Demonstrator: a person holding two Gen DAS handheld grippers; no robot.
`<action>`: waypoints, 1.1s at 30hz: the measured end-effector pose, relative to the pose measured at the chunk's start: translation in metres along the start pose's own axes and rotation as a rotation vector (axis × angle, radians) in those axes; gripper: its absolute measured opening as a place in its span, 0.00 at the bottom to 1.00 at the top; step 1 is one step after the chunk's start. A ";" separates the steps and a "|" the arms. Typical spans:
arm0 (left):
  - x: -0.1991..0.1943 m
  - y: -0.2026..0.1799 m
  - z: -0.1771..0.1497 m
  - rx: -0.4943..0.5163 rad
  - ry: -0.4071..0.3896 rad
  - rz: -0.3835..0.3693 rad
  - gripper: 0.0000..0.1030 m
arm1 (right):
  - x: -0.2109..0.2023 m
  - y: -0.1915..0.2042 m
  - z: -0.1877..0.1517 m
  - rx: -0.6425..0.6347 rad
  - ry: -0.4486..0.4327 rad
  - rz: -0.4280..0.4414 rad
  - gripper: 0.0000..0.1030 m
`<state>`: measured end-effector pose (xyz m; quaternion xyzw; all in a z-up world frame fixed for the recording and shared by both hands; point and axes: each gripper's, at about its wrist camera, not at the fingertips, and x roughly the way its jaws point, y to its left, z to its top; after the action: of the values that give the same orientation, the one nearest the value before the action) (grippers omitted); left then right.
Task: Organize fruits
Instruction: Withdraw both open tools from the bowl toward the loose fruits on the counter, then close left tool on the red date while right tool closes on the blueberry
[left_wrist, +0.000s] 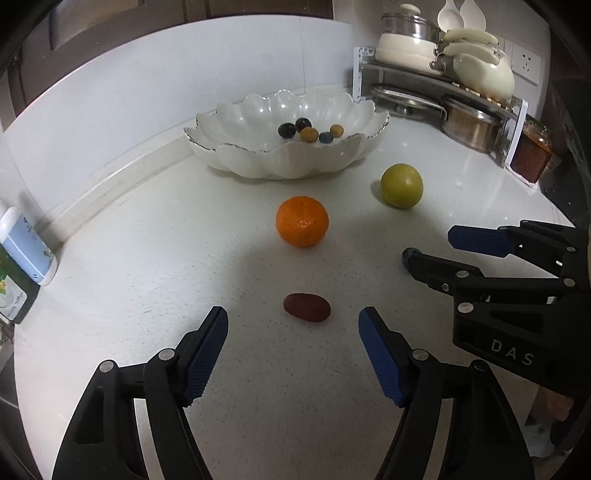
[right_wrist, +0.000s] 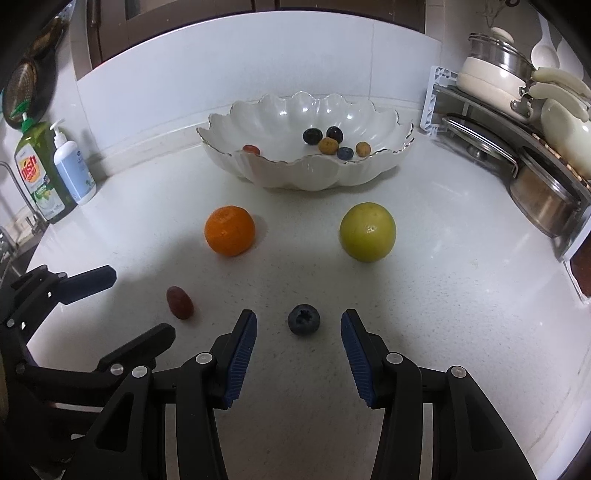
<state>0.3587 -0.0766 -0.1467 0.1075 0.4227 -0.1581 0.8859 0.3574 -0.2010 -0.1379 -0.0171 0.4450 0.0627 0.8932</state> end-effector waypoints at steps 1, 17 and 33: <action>0.002 0.000 0.000 -0.002 0.003 -0.002 0.69 | 0.002 0.000 0.000 -0.002 0.001 -0.001 0.47; 0.028 0.003 0.004 -0.006 0.047 -0.037 0.58 | 0.023 -0.006 0.002 0.019 0.030 0.020 0.46; 0.034 0.004 0.004 -0.037 0.063 -0.062 0.37 | 0.029 -0.002 0.002 0.007 0.046 0.016 0.25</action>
<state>0.3831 -0.0807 -0.1713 0.0828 0.4564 -0.1742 0.8686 0.3764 -0.2004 -0.1601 -0.0116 0.4660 0.0679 0.8821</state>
